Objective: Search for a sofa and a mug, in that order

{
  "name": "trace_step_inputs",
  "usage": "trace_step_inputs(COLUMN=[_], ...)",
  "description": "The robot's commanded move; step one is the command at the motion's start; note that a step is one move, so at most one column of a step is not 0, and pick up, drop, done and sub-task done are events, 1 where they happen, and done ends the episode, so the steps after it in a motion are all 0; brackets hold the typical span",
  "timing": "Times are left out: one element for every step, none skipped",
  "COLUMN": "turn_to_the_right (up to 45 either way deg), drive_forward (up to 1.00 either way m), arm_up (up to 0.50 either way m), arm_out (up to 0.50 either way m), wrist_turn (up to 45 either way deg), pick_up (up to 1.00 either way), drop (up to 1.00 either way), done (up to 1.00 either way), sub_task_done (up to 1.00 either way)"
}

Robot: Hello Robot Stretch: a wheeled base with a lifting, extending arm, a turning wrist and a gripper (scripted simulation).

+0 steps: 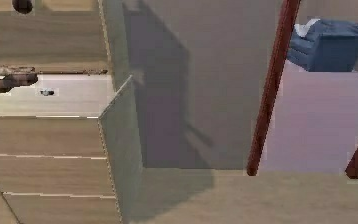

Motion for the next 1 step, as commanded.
trace_step_inputs(turn_to_the_right=[-27.0], drive_forward=[0.00], arm_up=[0.00], arm_out=[0.00], wrist_turn=[0.0], pick_up=[0.00], drop=[0.00], done=[0.00], sub_task_done=[0.00])
